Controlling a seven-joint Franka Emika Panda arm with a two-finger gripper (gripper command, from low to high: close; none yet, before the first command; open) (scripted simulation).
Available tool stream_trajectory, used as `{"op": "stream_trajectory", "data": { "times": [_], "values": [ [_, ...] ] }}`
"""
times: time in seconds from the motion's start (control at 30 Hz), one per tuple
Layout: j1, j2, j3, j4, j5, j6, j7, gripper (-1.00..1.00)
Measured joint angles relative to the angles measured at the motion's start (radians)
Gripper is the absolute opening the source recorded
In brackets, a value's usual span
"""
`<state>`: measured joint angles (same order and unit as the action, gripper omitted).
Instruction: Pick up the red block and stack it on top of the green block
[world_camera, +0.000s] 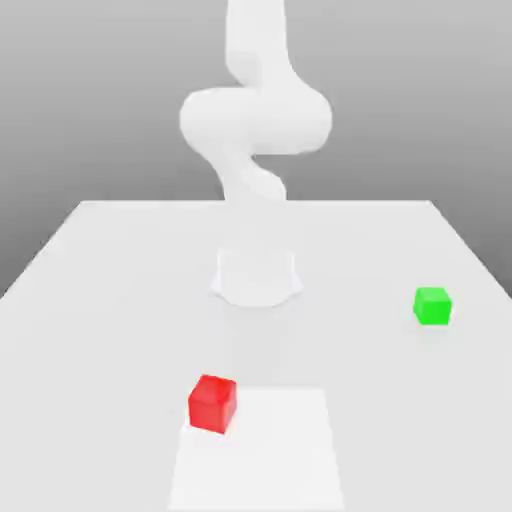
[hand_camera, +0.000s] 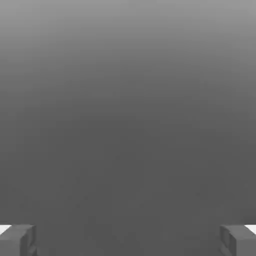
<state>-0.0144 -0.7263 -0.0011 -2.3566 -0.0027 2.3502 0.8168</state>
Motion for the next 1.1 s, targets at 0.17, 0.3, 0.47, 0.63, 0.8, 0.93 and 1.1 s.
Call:
{"op": "stream_trajectory", "data": {
  "times": [0.17, 0.3, 0.47, 0.63, 0.8, 0.93, 1.1],
  "values": [
    [-0.031, 0.178, -0.006, -0.129, -0.008, 0.118, 0.041, 0.0],
    [-0.055, 0.319, -0.013, -0.231, -0.012, 0.212, 0.072, 0.0],
    [-0.084, 0.508, -0.026, -0.365, -0.013, 0.337, 0.11, 0.0],
    [-0.101, 0.712, -0.04, -0.472, 0.002, 0.477, 0.131, 0.0],
    [-0.114, 0.894, -0.024, -0.456, 0.029, 0.631, 0.114, 0.0],
    [-0.119, 0.929, -0.018, -0.452, 0.029, 0.661, 0.114, -1.0],
    [-0.121, 0.914, -0.017, -0.454, 0.025, 0.648, 0.117, -1.0]
  ]
}}
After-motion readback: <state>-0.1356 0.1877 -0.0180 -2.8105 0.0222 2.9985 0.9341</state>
